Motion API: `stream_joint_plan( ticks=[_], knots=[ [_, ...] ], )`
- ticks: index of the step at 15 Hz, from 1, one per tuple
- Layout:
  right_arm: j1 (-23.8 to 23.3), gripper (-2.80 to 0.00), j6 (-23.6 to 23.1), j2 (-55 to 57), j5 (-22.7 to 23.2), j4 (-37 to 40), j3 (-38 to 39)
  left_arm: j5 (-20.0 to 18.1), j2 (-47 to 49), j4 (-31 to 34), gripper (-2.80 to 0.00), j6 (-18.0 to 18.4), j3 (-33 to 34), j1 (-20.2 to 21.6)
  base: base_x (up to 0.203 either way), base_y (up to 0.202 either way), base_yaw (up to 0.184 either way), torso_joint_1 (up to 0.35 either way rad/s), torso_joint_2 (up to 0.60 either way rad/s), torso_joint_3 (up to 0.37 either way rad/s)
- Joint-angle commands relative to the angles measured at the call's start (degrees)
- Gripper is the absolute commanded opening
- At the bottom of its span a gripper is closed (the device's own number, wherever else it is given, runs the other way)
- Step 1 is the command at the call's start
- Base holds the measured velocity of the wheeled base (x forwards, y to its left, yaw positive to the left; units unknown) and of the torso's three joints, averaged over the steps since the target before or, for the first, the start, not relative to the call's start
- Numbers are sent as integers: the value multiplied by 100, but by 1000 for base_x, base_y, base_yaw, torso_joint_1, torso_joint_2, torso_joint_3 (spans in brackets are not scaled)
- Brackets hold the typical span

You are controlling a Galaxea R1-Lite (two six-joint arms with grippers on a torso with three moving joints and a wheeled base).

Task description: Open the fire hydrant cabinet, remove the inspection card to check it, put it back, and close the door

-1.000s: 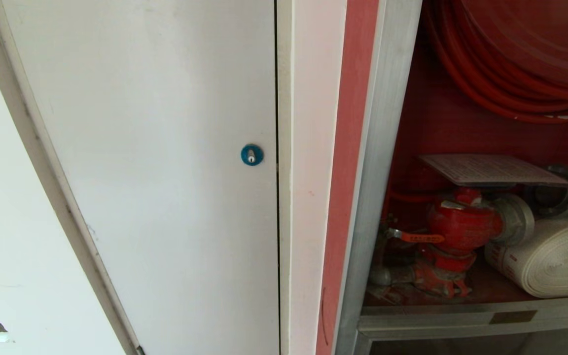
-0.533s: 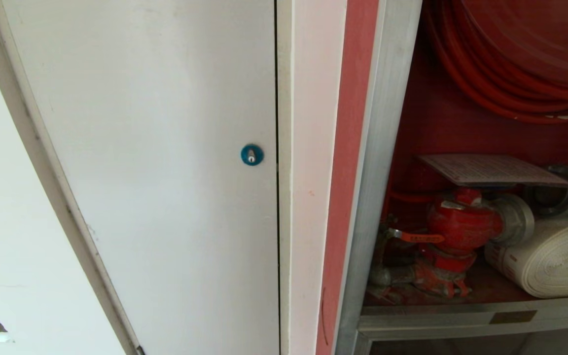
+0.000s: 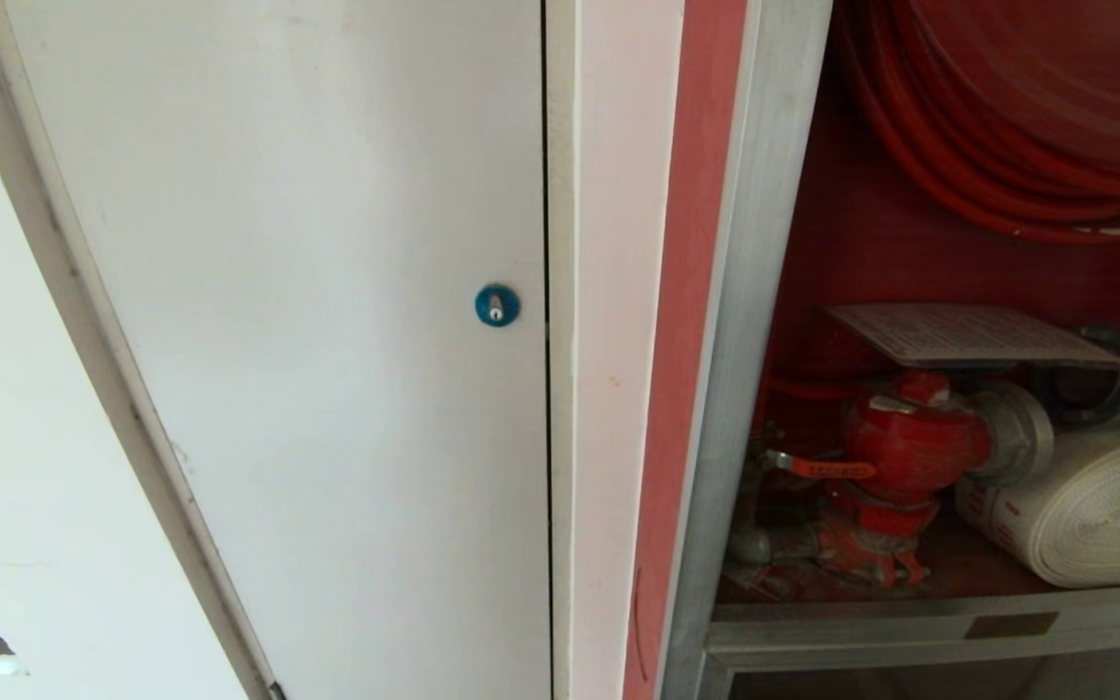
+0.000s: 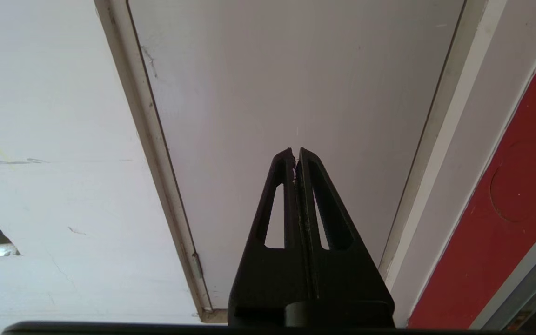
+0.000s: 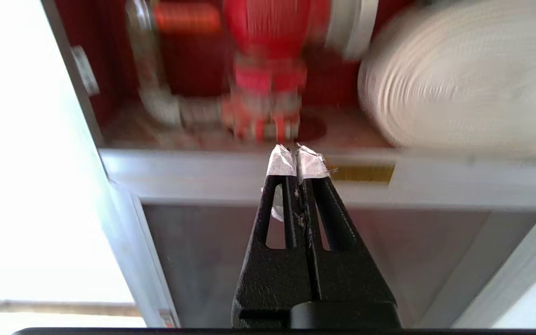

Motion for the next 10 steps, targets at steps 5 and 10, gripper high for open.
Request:
stream_joint_plan(
  ticks=[5, 10],
  knots=[
    [-1, -280, 14, 1606, -304, -38, -1037, -2, 7, -2, -280, -1, 0, -2, 0, 0, 0, 0, 0, 0],
    [1, -280, 29, 3188, -971, -496, -1865, -2, 7, -2, -280, -1, 0, -2, 0, 0, 0, 0, 0, 0]
  ],
)
